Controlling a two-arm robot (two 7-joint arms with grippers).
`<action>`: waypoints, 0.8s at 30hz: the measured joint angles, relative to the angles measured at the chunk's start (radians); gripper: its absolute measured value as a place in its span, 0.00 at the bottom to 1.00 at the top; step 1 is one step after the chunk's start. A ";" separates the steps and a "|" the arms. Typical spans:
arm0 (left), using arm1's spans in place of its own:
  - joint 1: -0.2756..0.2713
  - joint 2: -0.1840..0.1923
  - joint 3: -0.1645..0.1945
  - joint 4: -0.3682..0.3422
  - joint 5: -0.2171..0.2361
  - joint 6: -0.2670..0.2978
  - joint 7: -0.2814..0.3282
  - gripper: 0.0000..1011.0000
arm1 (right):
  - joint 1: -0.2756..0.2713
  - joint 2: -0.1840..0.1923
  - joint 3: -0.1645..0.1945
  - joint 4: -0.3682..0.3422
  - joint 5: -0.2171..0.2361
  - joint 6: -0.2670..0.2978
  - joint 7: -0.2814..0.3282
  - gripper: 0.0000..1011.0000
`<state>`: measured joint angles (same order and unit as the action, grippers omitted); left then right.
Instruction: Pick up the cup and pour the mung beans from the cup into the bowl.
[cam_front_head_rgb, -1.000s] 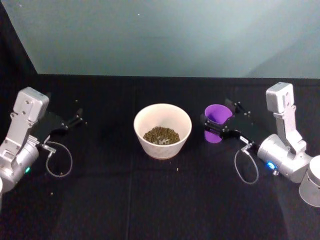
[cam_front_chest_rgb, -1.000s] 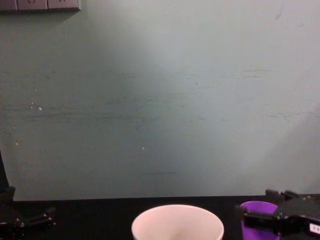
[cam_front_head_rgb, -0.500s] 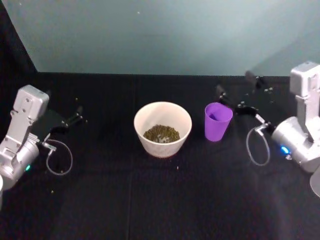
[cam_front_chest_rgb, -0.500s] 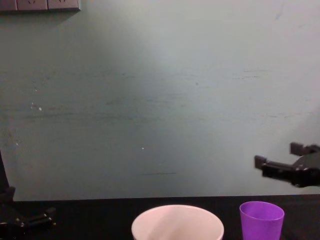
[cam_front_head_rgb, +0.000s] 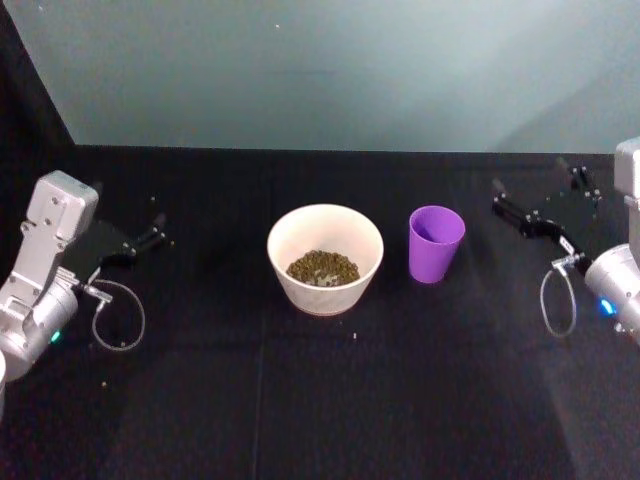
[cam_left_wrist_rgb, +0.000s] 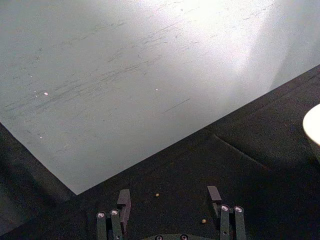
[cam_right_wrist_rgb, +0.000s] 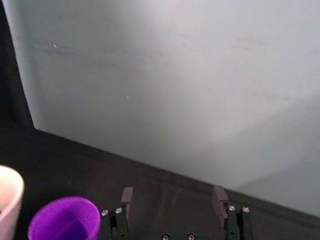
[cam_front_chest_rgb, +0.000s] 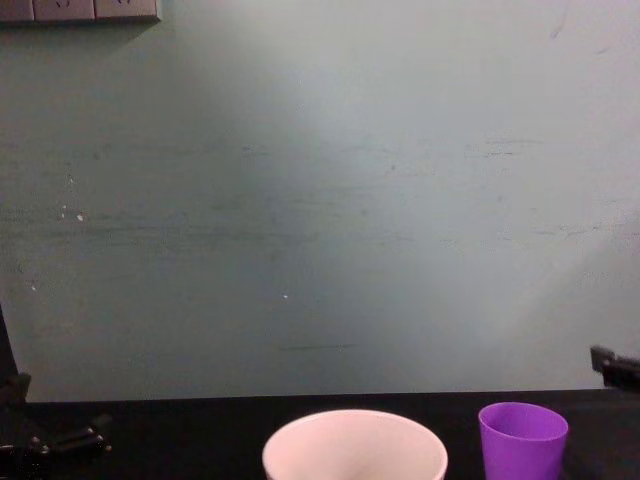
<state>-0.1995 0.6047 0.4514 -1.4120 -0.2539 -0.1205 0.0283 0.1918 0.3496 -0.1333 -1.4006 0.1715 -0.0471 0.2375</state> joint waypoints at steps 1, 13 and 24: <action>0.000 0.000 0.000 0.000 0.000 0.000 0.000 0.99 | 0.000 -0.001 0.002 0.007 -0.002 0.002 0.000 0.99; 0.000 0.000 0.000 0.000 0.000 0.000 0.000 0.99 | 0.010 -0.019 0.001 0.110 -0.023 0.010 0.026 0.99; 0.000 0.000 0.000 0.000 0.000 0.000 0.000 0.99 | 0.020 -0.026 0.003 0.126 -0.032 0.005 0.038 0.99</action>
<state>-0.1995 0.6047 0.4514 -1.4120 -0.2539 -0.1205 0.0283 0.2113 0.3232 -0.1299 -1.2747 0.1398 -0.0426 0.2756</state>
